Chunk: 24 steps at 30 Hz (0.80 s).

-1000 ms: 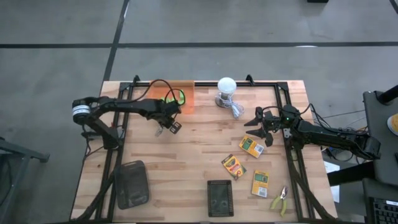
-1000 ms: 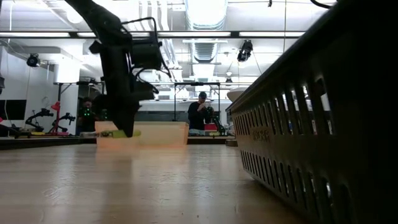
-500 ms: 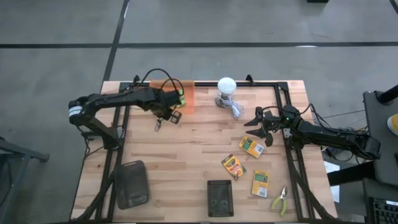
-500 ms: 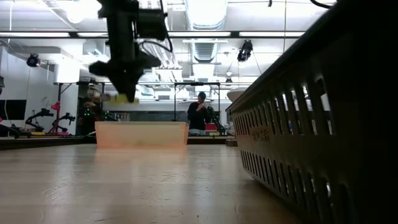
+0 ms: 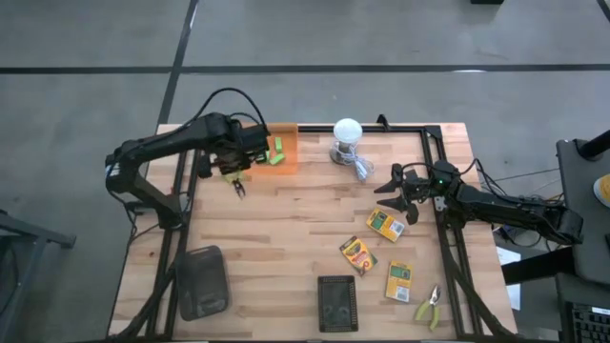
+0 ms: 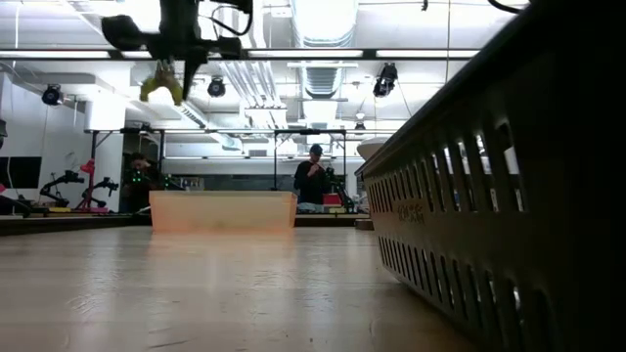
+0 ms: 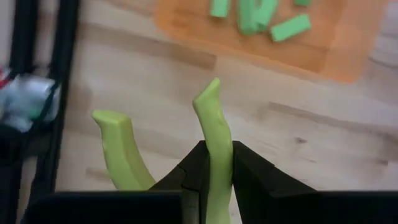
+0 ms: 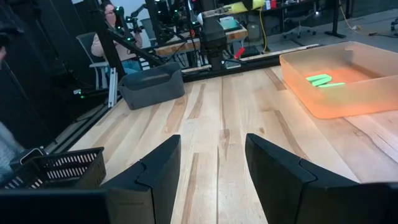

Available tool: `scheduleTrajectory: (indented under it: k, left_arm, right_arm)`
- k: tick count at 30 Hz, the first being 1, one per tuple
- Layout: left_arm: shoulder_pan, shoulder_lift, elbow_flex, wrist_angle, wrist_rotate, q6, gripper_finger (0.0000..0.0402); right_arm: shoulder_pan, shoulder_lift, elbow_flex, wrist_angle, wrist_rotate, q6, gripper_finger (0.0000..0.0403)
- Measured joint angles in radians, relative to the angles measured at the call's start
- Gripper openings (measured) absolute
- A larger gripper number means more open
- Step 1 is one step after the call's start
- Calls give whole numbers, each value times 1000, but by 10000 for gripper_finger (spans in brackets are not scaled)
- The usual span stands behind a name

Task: Pick & Place School Supplies
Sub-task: Put the green hole puncher into the left black bin

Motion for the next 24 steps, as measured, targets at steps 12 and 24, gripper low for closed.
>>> scheduleTrajectory:
  k: [12,24]
  left_arm:
    - [-105,-15,-11,-16,150,-181,55]
    - [-338,-15,-31,-16,182,52,55]
  right_arm:
    - [0,0,0,0,0,0,178]
    - [0,0,0,0,0,0,178]
